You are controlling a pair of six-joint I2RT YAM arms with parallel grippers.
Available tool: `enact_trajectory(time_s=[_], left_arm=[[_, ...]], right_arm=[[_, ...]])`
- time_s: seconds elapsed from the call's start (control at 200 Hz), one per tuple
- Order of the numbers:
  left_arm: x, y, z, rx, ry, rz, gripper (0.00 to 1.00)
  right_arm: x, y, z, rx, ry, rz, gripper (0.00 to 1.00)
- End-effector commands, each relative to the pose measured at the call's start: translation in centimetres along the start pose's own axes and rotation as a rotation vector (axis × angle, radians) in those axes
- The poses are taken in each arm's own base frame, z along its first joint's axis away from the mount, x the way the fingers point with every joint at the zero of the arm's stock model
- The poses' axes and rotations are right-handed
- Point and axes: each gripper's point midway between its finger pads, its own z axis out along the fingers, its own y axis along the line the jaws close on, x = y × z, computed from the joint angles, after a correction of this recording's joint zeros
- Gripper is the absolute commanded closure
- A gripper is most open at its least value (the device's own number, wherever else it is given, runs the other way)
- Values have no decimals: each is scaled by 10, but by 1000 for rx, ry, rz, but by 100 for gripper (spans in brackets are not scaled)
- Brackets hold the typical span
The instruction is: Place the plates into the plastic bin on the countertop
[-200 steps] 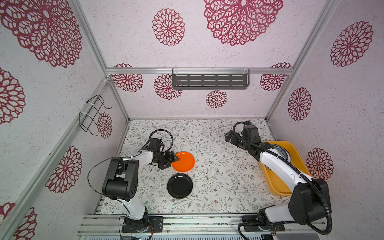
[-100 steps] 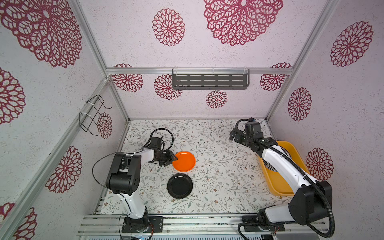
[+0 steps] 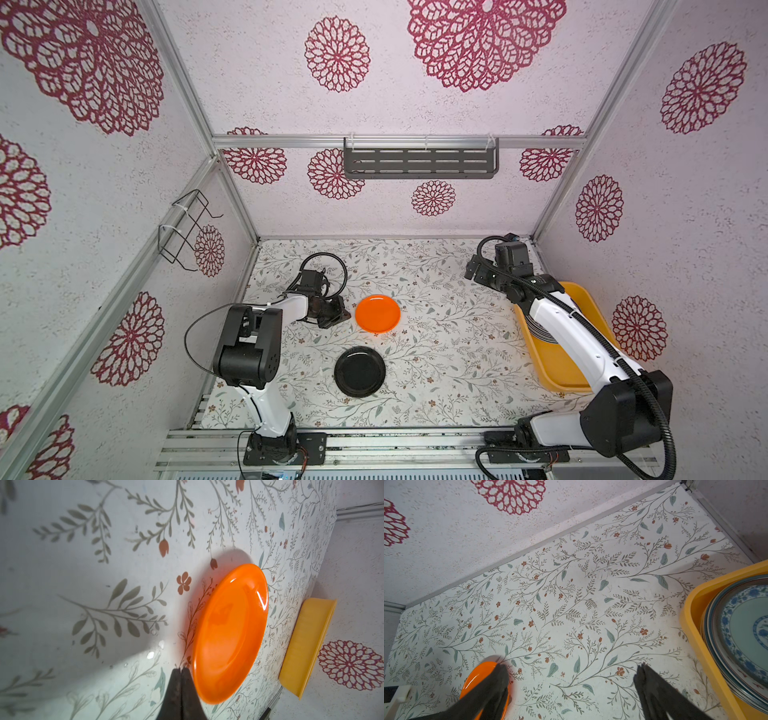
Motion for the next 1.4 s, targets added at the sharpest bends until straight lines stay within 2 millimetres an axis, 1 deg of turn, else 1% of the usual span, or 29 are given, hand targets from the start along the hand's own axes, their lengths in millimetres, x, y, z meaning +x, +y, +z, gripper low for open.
enact_trajectory(time_s=[0.0,0.04,0.075,0.16,0.2,0.245,0.29,0.325,0.4,0.5,0.565,0.625,0.706,0.766,0.776,0.791,0.861,0.906,0.991,1.091,1.131,1.181,1.231,1.396], left_arm=[[-9,-11,-9,19,-20,42,97],[-8,-11,-9,19,-16,42,97],[-8,-10,-8,19,-12,41,95],[-6,-8,-5,20,2,37,83],[-6,-9,-3,24,9,38,72],[-4,-11,-2,30,19,45,63],[-5,-17,-2,40,21,61,48],[-4,-21,-1,46,23,79,43],[-2,-31,2,56,31,118,33],[0,-37,11,63,47,142,31],[1,-39,18,75,66,142,32],[3,-41,24,77,85,158,36],[5,-42,31,57,109,191,36],[3,-44,32,54,111,211,36],[6,-37,40,42,131,201,37],[7,-34,43,36,140,199,37],[6,-28,47,12,142,206,38],[7,-24,49,-2,146,210,42],[9,-21,53,-9,160,218,45],[9,-18,58,-19,167,223,52],[7,-16,60,-34,163,222,54],[5,-13,61,-45,161,217,60],[4,-12,63,-46,163,211,62],[-4,-21,61,-31,143,222,79]], right_arm=[[-18,-4,-24,6,-74,1,1],[-16,-6,-24,9,-76,5,1],[-15,-7,-25,8,-79,12,1],[-13,-8,-25,-1,-82,23,1],[-11,-8,-24,-5,-79,25,1],[-9,-8,-23,-7,-72,24,1],[-7,-8,-22,-7,-63,24,1],[-5,-8,-21,-6,-58,24,1],[-3,-8,-20,-5,-48,24,1],[-2,-8,-20,-6,-46,23,1],[-1,-9,-21,-4,-43,24,1],[0,-11,-22,4,-43,23,1],[-1,-13,-25,11,-46,23,1],[-2,-15,-26,23,-48,22,1],[-2,-16,-27,24,-49,21,1],[-3,-16,-28,26,-50,22,1],[-4,-17,-30,32,-51,18,1],[-4,-18,-31,37,-48,15,1],[-3,-20,-33,50,-47,19,1],[-4,-23,-37,55,-60,30,1],[-5,-24,-38,57,-66,33,1],[-6,-26,-40,64,-77,37,1],[-8,-27,-42,66,-86,44,1],[-7,-26,-42,52,-89,54,1]])
